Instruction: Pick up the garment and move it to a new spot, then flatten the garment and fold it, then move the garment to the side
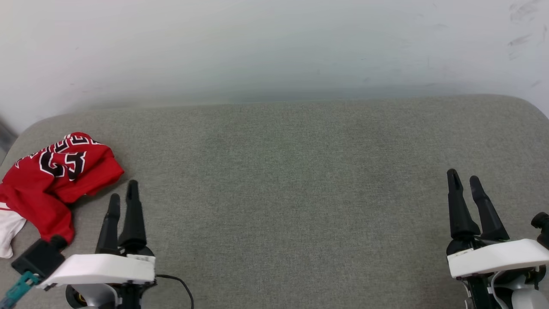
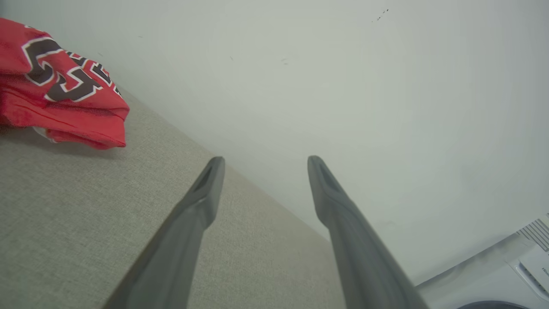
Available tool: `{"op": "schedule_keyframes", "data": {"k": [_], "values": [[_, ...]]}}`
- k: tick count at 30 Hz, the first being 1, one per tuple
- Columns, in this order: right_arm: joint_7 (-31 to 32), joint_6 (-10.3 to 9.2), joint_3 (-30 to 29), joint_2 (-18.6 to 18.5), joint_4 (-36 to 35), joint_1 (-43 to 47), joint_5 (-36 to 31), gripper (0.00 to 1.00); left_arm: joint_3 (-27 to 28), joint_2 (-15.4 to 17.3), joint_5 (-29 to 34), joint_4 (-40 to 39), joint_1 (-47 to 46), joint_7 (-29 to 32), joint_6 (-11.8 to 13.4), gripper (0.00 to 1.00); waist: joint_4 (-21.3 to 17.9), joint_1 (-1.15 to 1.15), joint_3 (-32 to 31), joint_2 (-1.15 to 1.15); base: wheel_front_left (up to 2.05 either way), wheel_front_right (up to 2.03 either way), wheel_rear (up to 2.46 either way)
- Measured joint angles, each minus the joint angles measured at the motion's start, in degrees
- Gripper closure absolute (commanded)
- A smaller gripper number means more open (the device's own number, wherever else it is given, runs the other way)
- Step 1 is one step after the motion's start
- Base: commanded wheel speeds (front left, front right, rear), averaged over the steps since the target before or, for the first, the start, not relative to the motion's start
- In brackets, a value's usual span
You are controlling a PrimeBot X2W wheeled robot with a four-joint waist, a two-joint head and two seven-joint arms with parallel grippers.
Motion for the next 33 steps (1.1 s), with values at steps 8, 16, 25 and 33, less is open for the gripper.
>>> {"op": "schedule_keyframes", "data": {"k": [8, 16, 25, 33], "values": [[-1.4, 0.0, 0.9, 0.0, -1.5, 0.0, -9.3, 0.0, -5.8, 0.4, 11.8, -1.8, 0.9, -1.5, 5.2, 0.0, -0.3, 0.0, 0.4, 0.0, 0.0, 0.0, 0.0], [-2.8, 0.0, 1.1, 0.0, -2.2, 0.2, -16.1, 0.0, -12.7, 4.1, 17.4, -2.6, 0.9, -2.8, 10.9, 0.0, -0.5, 0.0, 0.9, 0.0, 0.0, 0.0, 0.0], [-4.2, 0.0, 1.2, 0.0, -1.5, 0.5, -23.2, 0.0, -18.4, 7.3, 22.0, -1.5, 1.2, -4.1, 14.0, 0.0, -0.7, 0.0, 1.2, 0.0, 0.0, 0.0, 0.0], [-5.3, 0.01, 1.6, 0.0, -1.9, 0.5, -29.3, 0.0, -21.3, 8.7, 26.5, 0.0, 1.4, -5.3, 16.1, 0.0, -0.9, 0.0, 1.5, 0.0, 0.0, 0.0, 0.0]]}}
